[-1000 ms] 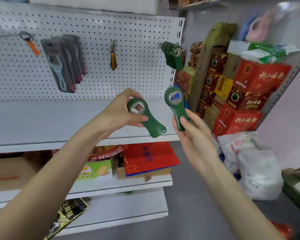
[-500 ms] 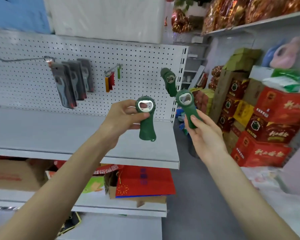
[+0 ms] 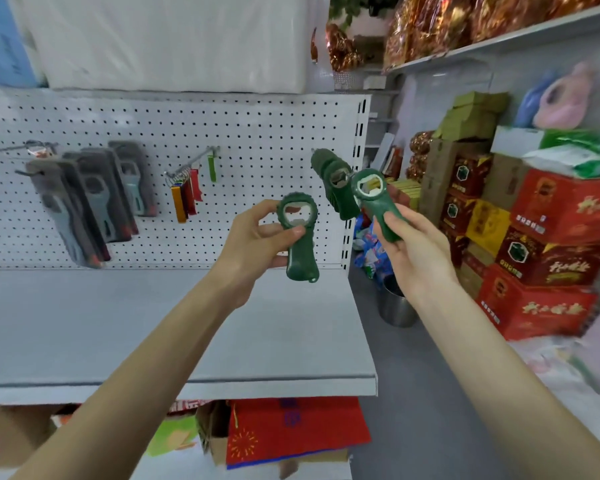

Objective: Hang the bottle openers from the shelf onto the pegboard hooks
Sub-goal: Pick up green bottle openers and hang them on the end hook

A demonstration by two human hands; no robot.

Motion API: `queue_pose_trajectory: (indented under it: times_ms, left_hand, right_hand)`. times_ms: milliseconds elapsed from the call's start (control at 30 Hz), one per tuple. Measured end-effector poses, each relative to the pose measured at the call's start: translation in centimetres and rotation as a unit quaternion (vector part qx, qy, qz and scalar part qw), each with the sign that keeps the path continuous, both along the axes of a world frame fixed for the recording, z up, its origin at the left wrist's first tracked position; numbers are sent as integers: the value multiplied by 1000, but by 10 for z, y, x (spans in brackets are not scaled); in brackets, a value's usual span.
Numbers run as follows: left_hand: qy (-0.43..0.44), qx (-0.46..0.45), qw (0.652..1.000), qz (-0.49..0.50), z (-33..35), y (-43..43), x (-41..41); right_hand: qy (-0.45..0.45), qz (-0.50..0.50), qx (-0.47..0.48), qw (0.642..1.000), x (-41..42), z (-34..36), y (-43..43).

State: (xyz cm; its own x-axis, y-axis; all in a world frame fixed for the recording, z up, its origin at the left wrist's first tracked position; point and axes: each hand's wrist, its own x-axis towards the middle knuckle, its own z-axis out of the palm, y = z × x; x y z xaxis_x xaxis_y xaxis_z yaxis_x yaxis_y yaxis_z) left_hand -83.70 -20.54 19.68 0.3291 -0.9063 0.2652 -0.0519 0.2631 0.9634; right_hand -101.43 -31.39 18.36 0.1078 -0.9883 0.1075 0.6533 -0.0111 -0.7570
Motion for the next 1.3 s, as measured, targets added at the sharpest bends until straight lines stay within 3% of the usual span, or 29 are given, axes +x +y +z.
queue_pose_trajectory:
  times_ms: [300,567,1300]
  left_hand:
    - [-30,21,999,-18,4,-52,18]
    - [-7,6,1000,-15,-2,-68,24]
    - [-8,9,998,60,-4,-79,20]
  right_hand:
    - [33,-5,-45,998,23,-1,-39]
    - [44,9,-41,998,35,-10,-52]
    - [97,140,29,985,44,-33,-60]
